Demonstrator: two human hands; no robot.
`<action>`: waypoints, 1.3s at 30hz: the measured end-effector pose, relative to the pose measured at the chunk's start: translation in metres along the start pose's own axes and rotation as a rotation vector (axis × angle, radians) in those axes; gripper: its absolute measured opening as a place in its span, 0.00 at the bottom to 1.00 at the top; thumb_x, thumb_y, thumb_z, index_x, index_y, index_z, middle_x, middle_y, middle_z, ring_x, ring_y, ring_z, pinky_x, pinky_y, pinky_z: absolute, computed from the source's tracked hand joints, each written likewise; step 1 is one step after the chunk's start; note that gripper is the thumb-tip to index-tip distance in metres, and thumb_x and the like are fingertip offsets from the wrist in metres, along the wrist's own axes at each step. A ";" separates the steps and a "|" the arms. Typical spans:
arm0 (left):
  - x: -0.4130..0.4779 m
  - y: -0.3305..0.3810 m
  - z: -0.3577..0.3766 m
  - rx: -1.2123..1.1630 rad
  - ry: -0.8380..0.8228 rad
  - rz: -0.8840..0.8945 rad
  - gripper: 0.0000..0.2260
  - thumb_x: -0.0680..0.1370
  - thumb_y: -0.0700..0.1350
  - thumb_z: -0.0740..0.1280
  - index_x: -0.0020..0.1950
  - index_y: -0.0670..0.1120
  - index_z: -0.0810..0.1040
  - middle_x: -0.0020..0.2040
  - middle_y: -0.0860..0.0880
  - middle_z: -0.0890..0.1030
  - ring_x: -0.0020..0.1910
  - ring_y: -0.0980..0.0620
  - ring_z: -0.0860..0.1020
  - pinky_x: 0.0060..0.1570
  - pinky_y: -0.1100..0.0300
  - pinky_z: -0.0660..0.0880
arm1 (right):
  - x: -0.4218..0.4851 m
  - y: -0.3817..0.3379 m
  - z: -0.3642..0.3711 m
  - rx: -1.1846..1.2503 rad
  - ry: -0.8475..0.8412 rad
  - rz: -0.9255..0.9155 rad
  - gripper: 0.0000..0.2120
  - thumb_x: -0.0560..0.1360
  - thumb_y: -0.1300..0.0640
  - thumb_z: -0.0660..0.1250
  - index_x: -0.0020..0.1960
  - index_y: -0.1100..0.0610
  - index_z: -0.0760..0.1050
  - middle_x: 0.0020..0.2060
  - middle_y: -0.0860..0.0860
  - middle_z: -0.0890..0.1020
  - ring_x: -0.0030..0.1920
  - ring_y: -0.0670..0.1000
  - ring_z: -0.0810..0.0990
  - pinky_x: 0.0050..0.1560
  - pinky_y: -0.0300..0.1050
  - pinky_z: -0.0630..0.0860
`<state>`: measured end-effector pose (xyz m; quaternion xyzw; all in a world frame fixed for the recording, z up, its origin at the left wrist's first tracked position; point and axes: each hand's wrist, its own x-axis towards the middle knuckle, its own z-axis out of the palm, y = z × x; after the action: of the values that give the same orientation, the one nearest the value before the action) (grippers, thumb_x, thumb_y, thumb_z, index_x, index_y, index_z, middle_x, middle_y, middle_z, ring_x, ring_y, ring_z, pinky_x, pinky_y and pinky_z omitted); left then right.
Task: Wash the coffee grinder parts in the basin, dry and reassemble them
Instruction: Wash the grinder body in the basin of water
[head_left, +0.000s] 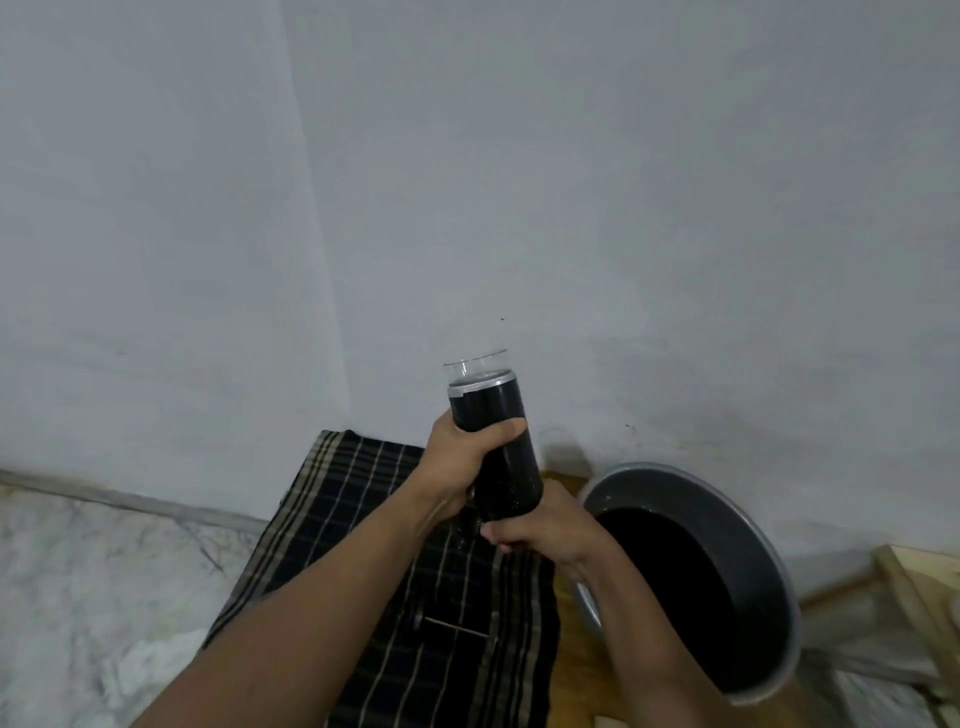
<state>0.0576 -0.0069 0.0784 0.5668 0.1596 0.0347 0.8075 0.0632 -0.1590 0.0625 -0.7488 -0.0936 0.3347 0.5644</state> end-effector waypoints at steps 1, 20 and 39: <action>0.000 0.002 -0.005 0.005 0.055 0.023 0.16 0.70 0.38 0.80 0.55 0.42 0.82 0.47 0.44 0.86 0.47 0.45 0.85 0.47 0.52 0.83 | 0.004 -0.002 0.010 -0.051 0.074 -0.030 0.16 0.63 0.64 0.81 0.49 0.59 0.84 0.38 0.51 0.86 0.39 0.51 0.84 0.41 0.46 0.81; 0.014 0.031 -0.094 -0.006 0.310 0.036 0.19 0.68 0.43 0.81 0.56 0.48 0.80 0.50 0.47 0.86 0.49 0.48 0.86 0.45 0.52 0.82 | 0.057 -0.016 0.097 -0.122 0.225 -0.081 0.35 0.57 0.53 0.86 0.57 0.51 0.70 0.52 0.48 0.81 0.52 0.46 0.82 0.51 0.47 0.82; 0.012 0.030 -0.106 0.071 0.263 0.047 0.20 0.68 0.42 0.82 0.57 0.47 0.81 0.50 0.46 0.86 0.50 0.48 0.86 0.45 0.55 0.83 | 0.072 -0.006 0.096 -0.085 -0.015 0.004 0.37 0.62 0.51 0.84 0.64 0.49 0.68 0.57 0.50 0.81 0.56 0.50 0.83 0.54 0.51 0.84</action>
<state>0.0407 0.1027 0.0710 0.5890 0.2520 0.1218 0.7581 0.0606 -0.0448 0.0260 -0.7696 -0.1104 0.3374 0.5308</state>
